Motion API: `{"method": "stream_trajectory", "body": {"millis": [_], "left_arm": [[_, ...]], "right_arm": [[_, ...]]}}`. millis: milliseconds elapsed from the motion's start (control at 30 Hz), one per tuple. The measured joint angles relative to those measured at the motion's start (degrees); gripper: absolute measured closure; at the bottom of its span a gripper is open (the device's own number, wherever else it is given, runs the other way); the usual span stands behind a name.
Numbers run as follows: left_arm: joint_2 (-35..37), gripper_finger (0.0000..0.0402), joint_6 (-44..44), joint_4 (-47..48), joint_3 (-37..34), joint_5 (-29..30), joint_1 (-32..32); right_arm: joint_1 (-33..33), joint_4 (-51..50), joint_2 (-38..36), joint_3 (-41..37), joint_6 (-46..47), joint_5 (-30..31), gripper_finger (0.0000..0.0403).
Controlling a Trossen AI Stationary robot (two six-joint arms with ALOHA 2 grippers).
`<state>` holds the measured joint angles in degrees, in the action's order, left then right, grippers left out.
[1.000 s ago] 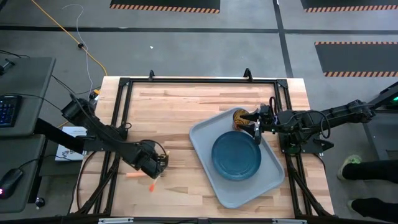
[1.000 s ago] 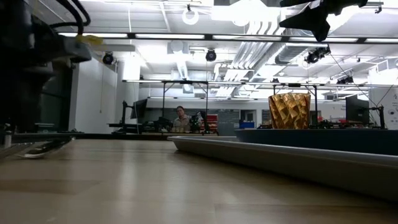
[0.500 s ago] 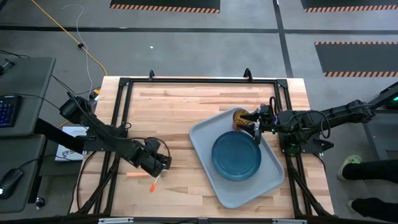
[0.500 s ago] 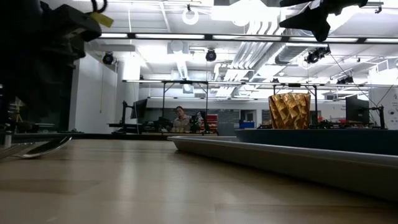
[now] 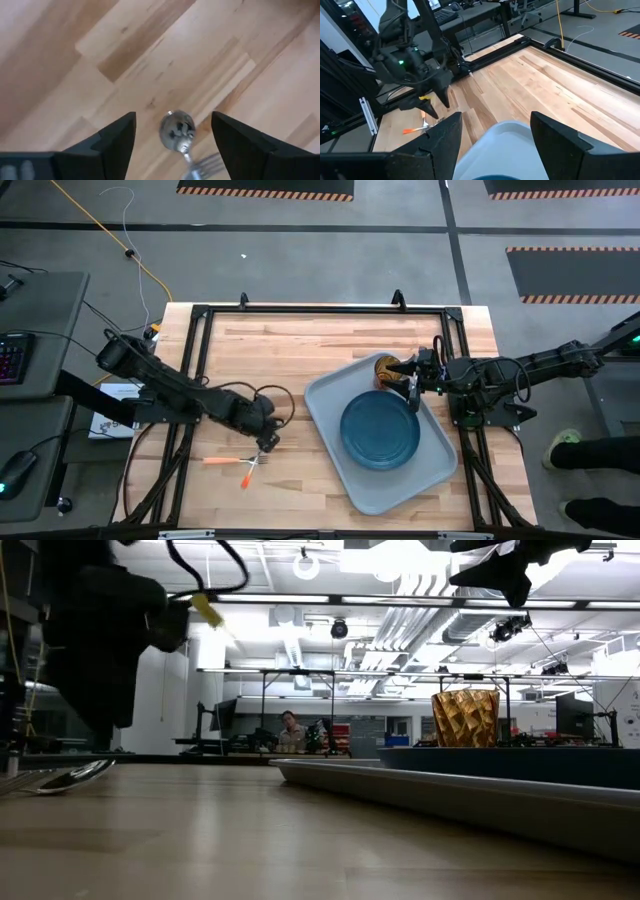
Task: Pick and place plate/cup/fork/spoon on tray
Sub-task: Put the orange spoon on the gray serving tray to the left of the blue plate
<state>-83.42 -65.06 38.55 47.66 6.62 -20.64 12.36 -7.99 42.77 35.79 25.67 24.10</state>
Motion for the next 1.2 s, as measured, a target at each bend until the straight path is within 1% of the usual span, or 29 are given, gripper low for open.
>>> {"method": "stream_trajectory", "body": {"millis": [133,267,367,433,500,600,667,733,800,900,1067,1200], "left_arm": [[0.0,0.0153,10.29,-0.01,0.0,-2.8,3.43],[0.02,0.0153,19.73,-2.42,-0.02,-8.12,6.06],[0.16,0.0154,24.89,-2.66,-0.02,-9.32,7.08],[0.57,0.0155,27.72,-2.76,-0.02,-9.61,7.47],[0.69,0.0156,30.32,-4.71,-0.83,-11.31,7.94],[1.62,0.0156,31.28,-11.54,-5.96,-17.31,8.89],[2.62,0.0157,30.55,-15.59,-9.27,-19.1,9.55],[3.99,0.0157,29.79,-19.46,-10.62,-19.13,10.07],[5.58,0.0157,31.56,-21.01,-10.97,-18.02,10.19],[5.64,0.0157,37.58,-19.32,-11.14,-16.82,9.94],[4.28,0.0157,49.88,-17.19,-11.15,-16.57,9.92],[3.76,0.0157,56.43,-17.39,-11.15,-16.52,9.93]], "right_arm": [[0.0,-0.1,0.02,0.0,0.02,0.0,0.0176],[0.0,-0.19,0.02,0.0,0.86,0.0,0.0176],[0.0,-0.62,0.02,0.0,1.33,-0.01,0.0176],[0.0,-0.96,0.02,0.0,1.33,-0.02,0.0176],[0.0,-1.28,0.02,0.0,1.33,-0.02,0.0176],[0.0,-1.51,0.02,0.0,1.33,-0.02,0.0176],[0.0,-1.7,0.02,0.0,1.42,-0.02,0.0176],[0.0,-2.15,0.02,0.0,2.39,-0.02,0.0176],[0.0,-2.29,0.02,0.0,2.91,-0.02,0.0176],[0.02,-2.32,0.02,0.0,2.9,-0.01,0.0176],[0.0,-2.12,0.02,0.0,3.12,-0.02,0.0176],[0.0,-2.39,0.03,0.0,5.71,-0.02,0.0176]]}}
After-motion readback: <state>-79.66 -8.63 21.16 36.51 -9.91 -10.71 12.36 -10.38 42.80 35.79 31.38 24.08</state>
